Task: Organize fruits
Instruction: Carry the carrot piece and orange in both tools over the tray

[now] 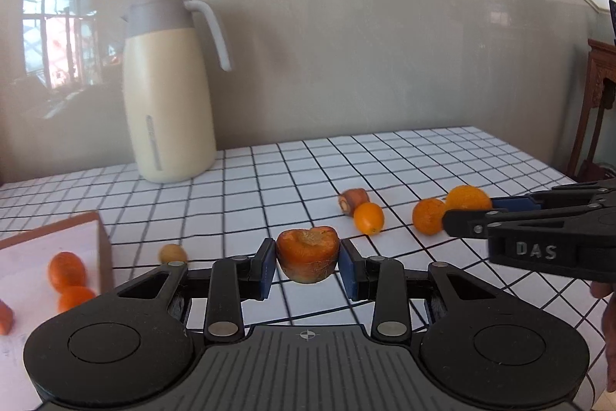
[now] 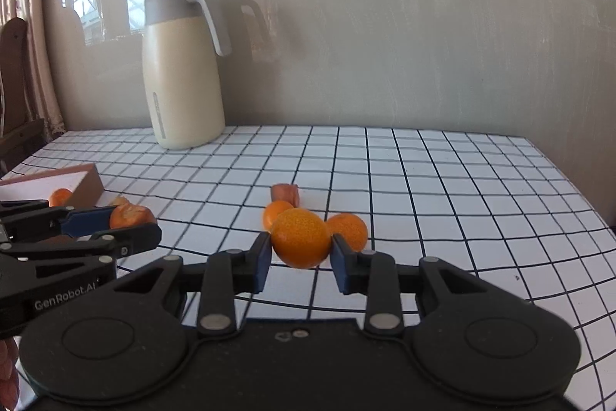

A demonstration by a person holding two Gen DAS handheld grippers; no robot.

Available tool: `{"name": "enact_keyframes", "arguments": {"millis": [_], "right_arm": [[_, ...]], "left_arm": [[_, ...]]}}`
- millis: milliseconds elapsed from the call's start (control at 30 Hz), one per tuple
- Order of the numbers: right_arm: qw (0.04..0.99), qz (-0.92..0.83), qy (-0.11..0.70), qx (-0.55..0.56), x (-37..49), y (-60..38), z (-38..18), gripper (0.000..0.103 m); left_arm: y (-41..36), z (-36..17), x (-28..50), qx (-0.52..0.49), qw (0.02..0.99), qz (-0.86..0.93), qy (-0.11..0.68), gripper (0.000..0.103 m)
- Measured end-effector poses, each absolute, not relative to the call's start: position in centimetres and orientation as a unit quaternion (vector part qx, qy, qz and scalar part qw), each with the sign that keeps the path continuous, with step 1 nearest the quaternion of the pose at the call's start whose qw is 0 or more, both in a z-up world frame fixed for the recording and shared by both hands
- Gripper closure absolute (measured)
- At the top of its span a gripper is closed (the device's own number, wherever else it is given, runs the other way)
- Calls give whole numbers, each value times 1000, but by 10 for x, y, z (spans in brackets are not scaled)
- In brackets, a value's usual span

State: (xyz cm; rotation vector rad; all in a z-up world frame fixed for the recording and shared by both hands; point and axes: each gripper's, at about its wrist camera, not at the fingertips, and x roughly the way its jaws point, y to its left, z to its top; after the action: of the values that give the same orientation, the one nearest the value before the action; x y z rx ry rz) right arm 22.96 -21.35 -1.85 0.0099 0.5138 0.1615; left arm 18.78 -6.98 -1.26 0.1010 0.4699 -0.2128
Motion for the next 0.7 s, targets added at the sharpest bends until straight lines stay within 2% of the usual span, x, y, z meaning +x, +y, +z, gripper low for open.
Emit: {"name": "enact_keyframes", "arguments": {"millis": [200,700], "right_arm": [[969,95,228,-2,206,-202,2,78],[965,167,198,-44,181,-137,18,78]], "left_arm": [[-40,7,163,44,974,-81,207,68],[40,11,106,12,981,-10,196,68]]}}
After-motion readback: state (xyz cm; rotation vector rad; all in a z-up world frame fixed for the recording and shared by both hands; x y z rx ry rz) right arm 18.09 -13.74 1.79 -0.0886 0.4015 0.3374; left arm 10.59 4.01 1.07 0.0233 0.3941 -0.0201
